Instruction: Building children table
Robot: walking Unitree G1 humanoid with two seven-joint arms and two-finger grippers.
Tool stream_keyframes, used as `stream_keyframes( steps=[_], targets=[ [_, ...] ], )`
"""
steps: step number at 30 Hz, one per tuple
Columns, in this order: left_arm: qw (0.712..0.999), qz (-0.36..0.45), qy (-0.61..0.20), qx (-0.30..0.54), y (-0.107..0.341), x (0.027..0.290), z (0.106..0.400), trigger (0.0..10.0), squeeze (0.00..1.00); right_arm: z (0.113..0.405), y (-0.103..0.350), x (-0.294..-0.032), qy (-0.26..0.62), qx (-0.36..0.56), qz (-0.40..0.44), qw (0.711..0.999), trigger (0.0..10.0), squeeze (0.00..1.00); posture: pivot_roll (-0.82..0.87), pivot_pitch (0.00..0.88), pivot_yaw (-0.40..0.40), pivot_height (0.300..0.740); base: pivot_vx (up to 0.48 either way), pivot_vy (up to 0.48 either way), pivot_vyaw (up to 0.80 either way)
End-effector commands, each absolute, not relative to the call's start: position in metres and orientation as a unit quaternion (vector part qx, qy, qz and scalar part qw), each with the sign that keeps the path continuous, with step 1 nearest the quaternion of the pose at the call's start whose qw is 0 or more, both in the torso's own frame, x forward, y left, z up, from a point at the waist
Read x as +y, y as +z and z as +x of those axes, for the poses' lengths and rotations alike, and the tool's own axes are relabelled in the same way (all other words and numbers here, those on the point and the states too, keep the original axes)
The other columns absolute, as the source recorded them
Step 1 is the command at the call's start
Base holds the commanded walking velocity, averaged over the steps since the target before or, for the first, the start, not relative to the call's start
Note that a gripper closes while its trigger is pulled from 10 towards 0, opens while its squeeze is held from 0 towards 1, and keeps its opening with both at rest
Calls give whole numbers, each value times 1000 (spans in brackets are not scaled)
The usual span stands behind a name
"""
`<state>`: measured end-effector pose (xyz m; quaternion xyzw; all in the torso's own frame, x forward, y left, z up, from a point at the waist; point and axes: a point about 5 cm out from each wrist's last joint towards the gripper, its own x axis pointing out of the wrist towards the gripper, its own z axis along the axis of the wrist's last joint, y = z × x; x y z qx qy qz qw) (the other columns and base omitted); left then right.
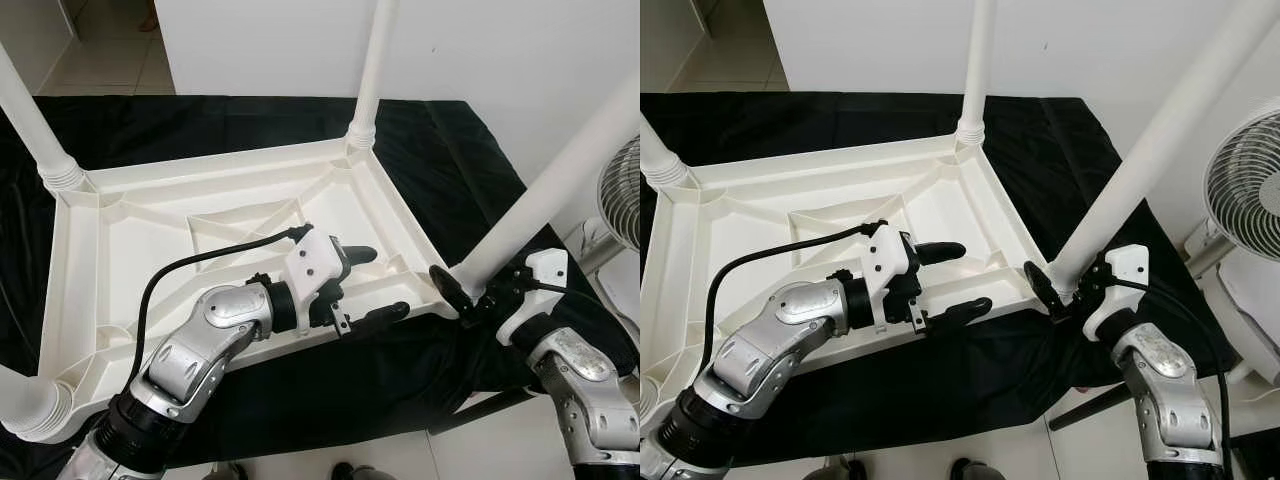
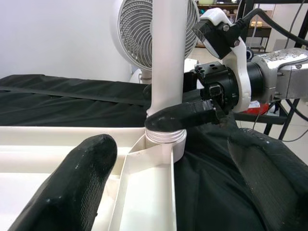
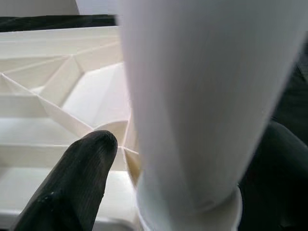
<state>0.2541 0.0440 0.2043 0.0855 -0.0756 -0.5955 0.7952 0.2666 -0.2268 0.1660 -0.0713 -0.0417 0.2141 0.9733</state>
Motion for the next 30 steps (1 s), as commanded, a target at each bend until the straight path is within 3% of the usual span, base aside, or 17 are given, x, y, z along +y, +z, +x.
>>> stream_keyframes(
  steps=[1, 3, 4, 5, 6, 16, 17, 30],
  targets=[
    [777, 87, -620, -71, 203, 40, 248, 10000, 0, 267, 163, -230, 222, -34, -76, 972, 5922, 0, 14, 152, -28, 740, 0, 0, 0],
    [777, 87, -620, -71, 203, 40, 248, 10000, 0, 267, 163, -230, 222, -34, -76, 972, 5922, 0, 14, 152, -28, 740, 0, 0, 0],
    [776, 88, -620, -71, 203, 40, 248, 10000, 0, 268, 161, -232, 229, -27, -79, 970, 1059, 0, 14, 152, -28, 740, 0, 0, 0],
    [776, 88, -620, -71, 203, 40, 248, 10000, 0, 268, 161, -232, 229, -27, -79, 970, 1059, 0, 14, 152, -28, 740, 0, 0, 0],
    [777, 88, -620, -71, 203, 41, 248, 10000, 0, 269, 159, -234, 235, -24, -81, 968, 0, 0, 19, 151, -29, 740, 0, 0, 0],
    [778, 87, -618, -72, 203, 41, 248, 10000, 0, 270, 159, -234, 241, -20, -72, 968, 39, 0, 17, 151, -30, 740, 0, 0, 0],
    [779, 86, -617, -72, 203, 41, 248, 10000, 0, 270, 159, -232, 232, -22, -62, 970, 10000, 0, 14, 151, -36, 740, 0, 0, 0],
    [780, 84, -616, -75, 203, 39, 248, 10000, 0, 263, 153, -216, 167, -38, -14, 985, 10000, 0, 9, 148, -46, 740, 0, 0, 0]
  ],
)
